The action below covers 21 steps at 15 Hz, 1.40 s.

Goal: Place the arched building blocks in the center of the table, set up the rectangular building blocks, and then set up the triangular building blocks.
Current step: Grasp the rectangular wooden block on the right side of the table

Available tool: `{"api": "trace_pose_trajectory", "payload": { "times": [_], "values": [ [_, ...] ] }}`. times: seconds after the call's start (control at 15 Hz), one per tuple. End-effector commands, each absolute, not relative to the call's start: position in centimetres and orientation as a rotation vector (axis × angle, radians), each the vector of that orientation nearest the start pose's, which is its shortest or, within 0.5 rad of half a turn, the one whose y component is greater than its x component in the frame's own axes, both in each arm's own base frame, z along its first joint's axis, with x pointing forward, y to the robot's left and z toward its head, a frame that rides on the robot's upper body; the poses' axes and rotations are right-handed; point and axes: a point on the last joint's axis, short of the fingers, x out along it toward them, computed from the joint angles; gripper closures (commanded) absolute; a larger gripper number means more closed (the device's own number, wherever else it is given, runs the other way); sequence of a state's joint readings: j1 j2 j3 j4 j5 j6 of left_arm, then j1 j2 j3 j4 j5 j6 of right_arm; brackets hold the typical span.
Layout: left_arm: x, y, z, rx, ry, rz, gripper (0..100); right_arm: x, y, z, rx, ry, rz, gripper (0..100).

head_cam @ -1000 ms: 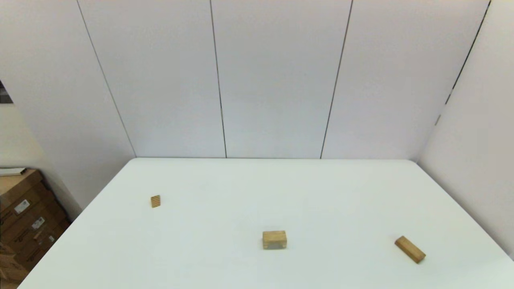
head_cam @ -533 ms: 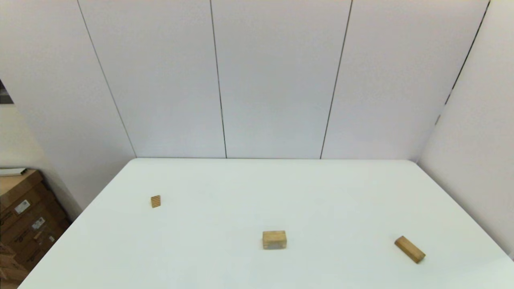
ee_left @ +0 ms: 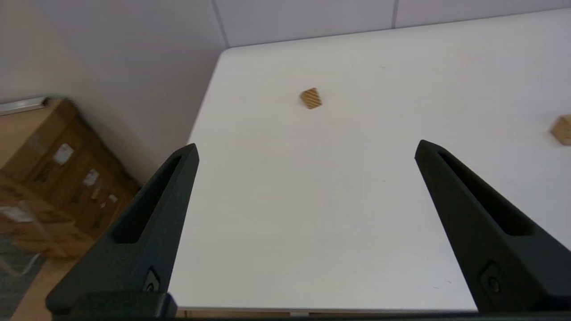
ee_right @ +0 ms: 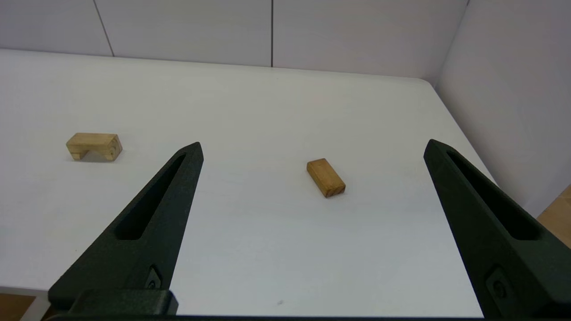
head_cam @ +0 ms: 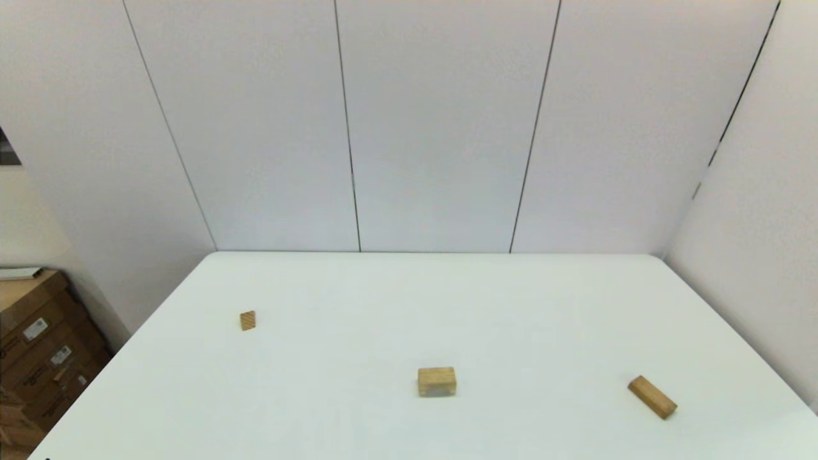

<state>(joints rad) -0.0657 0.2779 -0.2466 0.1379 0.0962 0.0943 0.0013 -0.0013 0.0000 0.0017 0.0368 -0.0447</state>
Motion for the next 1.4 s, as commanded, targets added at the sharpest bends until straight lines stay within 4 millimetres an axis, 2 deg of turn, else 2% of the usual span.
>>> {"api": "trace_pose_trajectory", "payload": {
  "times": [0.07,0.47,0.67,0.8,1.4],
  "values": [
    [-1.4,0.2,12.1,0.103,0.168,0.023,0,-2.3,0.1,7.5,-0.044,0.001,0.038,0],
    [-1.2,0.0,8.5,0.093,0.102,-0.009,0,-2.3,0.1,7.5,-0.044,0.001,0.038,0],
    [-1.9,0.0,7.6,0.095,0.064,-0.037,0,-2.3,0.1,7.5,-0.044,0.001,0.038,0],
    [-2.3,0.0,7.4,0.095,0.010,-0.048,0,-2.3,0.1,7.5,-0.044,0.001,0.037,0],
    [-2.3,0.0,7.4,0.092,0.010,-0.045,0,-2.3,0.1,7.5,-0.046,0.001,0.038,0]
  ]
}}
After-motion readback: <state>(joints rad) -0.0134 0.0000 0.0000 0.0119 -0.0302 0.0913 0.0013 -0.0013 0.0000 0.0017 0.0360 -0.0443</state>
